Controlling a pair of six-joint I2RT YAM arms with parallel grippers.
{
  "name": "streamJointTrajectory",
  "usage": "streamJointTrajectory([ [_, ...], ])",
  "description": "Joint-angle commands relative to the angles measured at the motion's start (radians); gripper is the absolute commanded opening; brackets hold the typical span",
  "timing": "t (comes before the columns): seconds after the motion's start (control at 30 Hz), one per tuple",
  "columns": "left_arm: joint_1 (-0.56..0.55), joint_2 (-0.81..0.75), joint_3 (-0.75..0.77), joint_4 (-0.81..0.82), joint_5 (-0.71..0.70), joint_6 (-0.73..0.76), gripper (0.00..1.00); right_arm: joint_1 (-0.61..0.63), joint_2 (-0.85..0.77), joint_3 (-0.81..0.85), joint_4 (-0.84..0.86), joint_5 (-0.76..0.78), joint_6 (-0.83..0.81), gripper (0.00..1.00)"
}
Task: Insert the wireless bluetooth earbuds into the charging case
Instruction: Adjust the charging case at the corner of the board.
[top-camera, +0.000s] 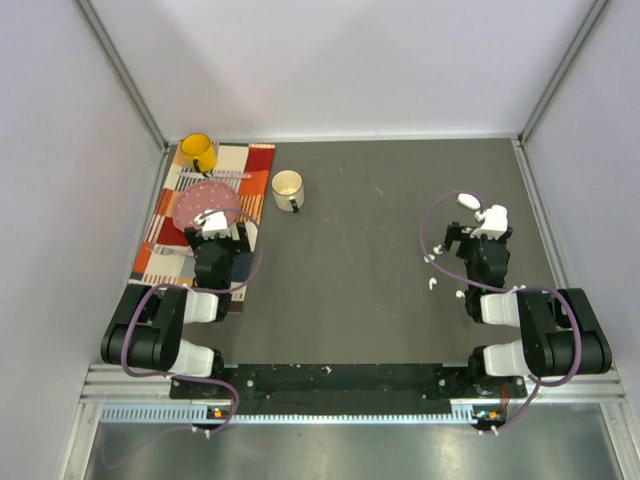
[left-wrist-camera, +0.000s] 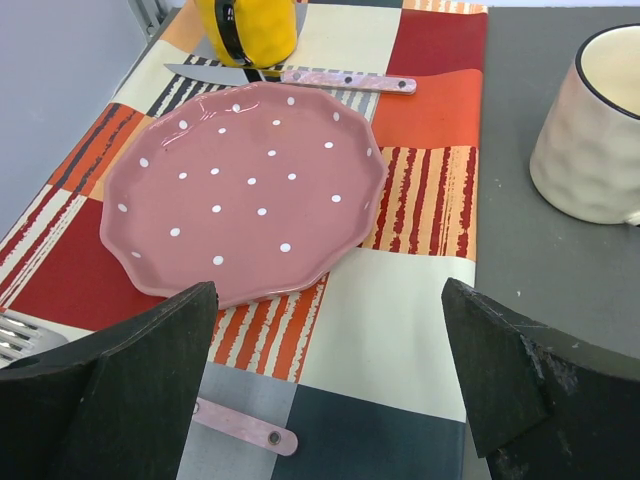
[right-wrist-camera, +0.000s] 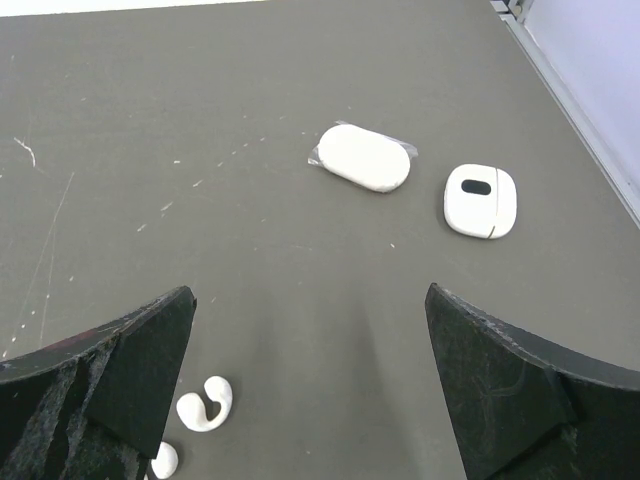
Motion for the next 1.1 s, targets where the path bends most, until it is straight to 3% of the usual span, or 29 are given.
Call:
streamJointTrajectory([
  [0.0, 0.005, -0.012, 0.014, 0.036, 0.012, -0.014, 0.99, -0.004, -0.001, 0.009, 0.035, -0.015, 0.007, 0.99],
  [0.13, 0.005, -0.015, 0.011, 0.039, 0.012, -0.014, 0.99, -0.004, -0.024, 0.008, 0.006, 0.009, 0.02, 0.99],
  [0.17, 0.005, -0.017, 0.002, 0.064, -0.006, -0.01, 0.99, -0.001, -0.111, 0.029, -0.05, 0.076, 0.034, 0.99],
  [0.2, 0.001, -0.05, -0.001, 0.076, -0.034, 0.001, 0.99, -0.001, -0.157, 0.057, -0.265, 0.113, 0.056, 0.99],
  [0.3, -0.018, -0.252, 0.057, -0.231, -0.111, -0.039, 0.99, -0.001, -0.291, 0.204, -0.665, 0.249, 0.157, 0.99],
  [0.43, -0.02, -0.454, 0.205, -0.657, -0.082, -0.151, 0.99, -0.001, -0.372, 0.388, -1.02, 0.356, 0.405, 0.99],
  [0.5, -0.018, -0.552, 0.268, -0.926, -0.046, -0.238, 0.99, -0.001, -0.409, 0.435, -1.118, 0.307, 0.404, 0.99],
  [0.6, -0.018, -0.653, 0.332, -1.056, 0.033, -0.246, 0.99, -0.005, -0.437, 0.451, -1.149, 0.289, 0.452, 0.99],
  [0.8, -0.02, -0.759, 0.378, -1.238, -0.013, -0.315, 0.99, -0.044, -0.282, 0.702, -1.386, 0.33, 0.582, 0.98],
  [0.93, -0.02, -0.776, 0.407, -1.294, 0.151, -0.32, 0.99, -0.162, -0.148, 0.804, -1.477, 0.191, 0.643, 0.98],
  [1.07, -0.018, -0.749, 0.425, -1.338, 0.199, -0.315, 0.99, -0.286, -0.034, 0.859, -1.499, 0.045, 0.682, 0.96],
])
